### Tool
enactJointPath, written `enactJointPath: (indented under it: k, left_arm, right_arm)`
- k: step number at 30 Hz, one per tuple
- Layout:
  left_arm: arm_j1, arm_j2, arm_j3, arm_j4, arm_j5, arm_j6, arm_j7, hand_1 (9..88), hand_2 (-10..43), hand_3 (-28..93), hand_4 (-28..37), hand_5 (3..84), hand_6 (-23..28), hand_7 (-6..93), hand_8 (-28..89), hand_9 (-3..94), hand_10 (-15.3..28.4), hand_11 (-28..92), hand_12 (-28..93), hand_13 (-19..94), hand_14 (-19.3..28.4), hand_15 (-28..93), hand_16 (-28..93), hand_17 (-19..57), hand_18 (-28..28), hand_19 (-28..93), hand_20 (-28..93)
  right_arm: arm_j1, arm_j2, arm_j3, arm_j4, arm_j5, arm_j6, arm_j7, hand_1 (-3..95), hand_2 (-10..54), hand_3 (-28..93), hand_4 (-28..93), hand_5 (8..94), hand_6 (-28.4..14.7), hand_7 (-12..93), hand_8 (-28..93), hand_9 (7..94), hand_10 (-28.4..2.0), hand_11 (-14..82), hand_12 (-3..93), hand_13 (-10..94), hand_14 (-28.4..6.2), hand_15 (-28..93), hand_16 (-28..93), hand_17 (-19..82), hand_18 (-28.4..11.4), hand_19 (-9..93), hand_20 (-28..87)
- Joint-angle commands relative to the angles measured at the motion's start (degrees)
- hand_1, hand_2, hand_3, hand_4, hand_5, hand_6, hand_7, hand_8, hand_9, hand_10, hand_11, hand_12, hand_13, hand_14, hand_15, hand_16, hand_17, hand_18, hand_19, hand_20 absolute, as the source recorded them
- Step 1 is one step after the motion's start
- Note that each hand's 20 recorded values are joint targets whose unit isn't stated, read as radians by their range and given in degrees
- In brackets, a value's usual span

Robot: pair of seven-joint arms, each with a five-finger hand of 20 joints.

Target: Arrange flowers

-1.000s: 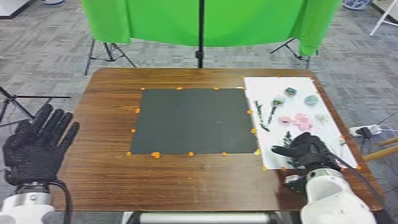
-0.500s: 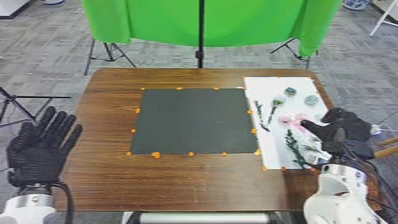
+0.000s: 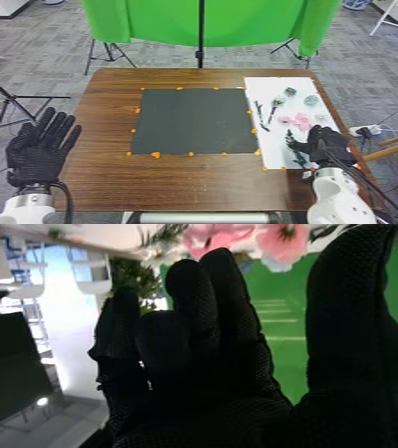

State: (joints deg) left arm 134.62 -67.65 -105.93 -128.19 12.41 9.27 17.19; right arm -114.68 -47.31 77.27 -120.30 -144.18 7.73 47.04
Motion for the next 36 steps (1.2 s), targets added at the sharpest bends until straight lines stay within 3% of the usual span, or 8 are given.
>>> enactJointPath:
  k: [1, 7, 10, 11, 17, 21, 28, 36]
  left_arm:
    - [-0.8, 0.31, 1.03, 0.75, -0.58, 0.91, -0.17, 26.7, 20.7, 74, -28.3, 46.9, 7.6, 9.1, -7, 41.4, 13.6, 14, 11, 31, 11.5, 20, -4, -2.6, 13.5, 27, 15]
    - [-1.0, 0.47, 0.50, 0.69, -0.30, 0.57, -0.27, 26.7, 20.7, 74, -28.3, 46.9, 7.6, 9.3, -7, 41.4, 13.6, 14, 11, 31, 11.6, 20, -4, -2.6, 13.5, 27, 15]
    - [-1.2, 0.30, 0.47, 0.85, -0.27, 0.56, -0.50, 26.7, 20.7, 74, -28.3, 46.9, 7.6, 9.3, -7, 41.3, 13.7, 15, 11, 31, 11.6, 21, -4, -2.6, 13.5, 27, 15]
    - [-1.3, 0.32, 0.54, 0.93, -0.40, 0.75, -0.55, 26.7, 20.7, 74, -28.3, 46.9, 7.6, 9.3, -7, 41.3, 13.7, 15, 11, 31, 11.6, 21, -4, -2.6, 13.5, 27, 15]
    - [-0.3, 0.28, -0.35, 1.12, -1.26, 0.62, -0.90, 26.6, 20.7, 74, -28.3, 46.7, 7.7, 9.1, -7, 41.3, 13.7, 15, 11, 31, 11.7, 21, -4, -2.6, 13.4, 27, 15]
    - [-0.1, -0.05, -1.83, 1.64, -5.13, -0.34, 0.08, 26.6, 20.5, 74, -28.3, 46.5, 7.7, 8.8, -7, 41.0, 13.6, 15, 11, 31, 11.7, 20, -5, -2.7, 13.4, 27, 15]
    - [-0.1, -0.29, -5.03, 2.22, -4.22, -2.63, 0.24, 26.0, 19.6, 74, -28.3, 45.7, 7.6, 8.2, -7, 40.3, 13.4, 14, 11, 30, 11.5, 19, -5, -2.8, 13.4, 27, 15]
    - [1.4, -0.37, -4.11, 1.46, -4.43, -1.25, 0.88, 25.3, 19.4, 74, -28.3, 45.2, 7.6, 7.7, -7, 39.8, 13.2, 13, 11, 30, 11.5, 19, -4, -2.7, 13.3, 26, 15]
  right_arm:
    - [4.9, 1.4, -4.7, 3.5, 0.2, -5.2, -1.2, 55.7, -9.5, 29, -28, 67.0, -4.9, 24, -11, 60.9, -18.7, 50.7, 34.7, 57, -17.5, 81, 39, 28, -25.8, 82, 38]
    - [6.7, 0.7, -6.9, 7.4, 0.4, -3.9, -3.6, 58.5, -9.5, 51, -28, 69.8, -3.3, 29, -1, 64.7, -16.4, 51.5, 35.5, 60, -15.9, 81, 38, 30, -25.0, 82, 39]
    - [7.4, 0.4, -8.0, 8.4, 0.8, -4.1, -4.1, 91.5, -9.5, -22, 19, 73.0, -2.8, 35, 7, 70.5, -14.5, 41.3, 49.8, 63, -15.1, 80, 38, 32, -24.6, 82, 39]
    - [7.3, 0.1, -8.0, 8.3, 1.4, -4.1, -3.7, 93.5, -9.5, -26, 26, 74.4, -2.5, 36, 8, 72.7, -13.9, 38.1, 53.4, 64, -14.7, 80, 38, 32, -24.5, 82, 39]
    - [5.8, -0.4, -5.6, 3.4, 8.0, 1.3, 0.3, 93.5, -9.5, -28, 45, 75.9, -1.9, 39, 17, 76.1, -13.5, 37.0, 56.5, 66, -14.5, 80, 38, 34, -25.0, 84, 39]
    - [4.0, 0.0, -3.1, -1.5, 10.0, 9.0, -1.8, 92.0, -9.5, -28, 51, 75.1, -2.2, 40, 19, 76.0, -13.4, 38.0, 55.4, 67, -14.4, 80, 37, 35, -25.6, 85, 39]
    - [12.0, -0.8, -6.8, -6.4, 18.2, 16.2, -2.9, 90.6, -9.5, -28, 55, 72.0, -2.0, 45, 17, 74.4, -13.2, 40.6, 55.4, 67, -13.8, 80, 37, 35, -25.3, 86, 38]
    - [37.3, -7.6, -27.6, 3.8, 27.7, 18.4, -6.2, 90.3, -9.5, -28, 56, 71.3, -2.0, 47, 17, 73.9, -13.1, 42.4, 54.4, 68, -13.8, 81, 37, 35, -25.5, 87, 38]
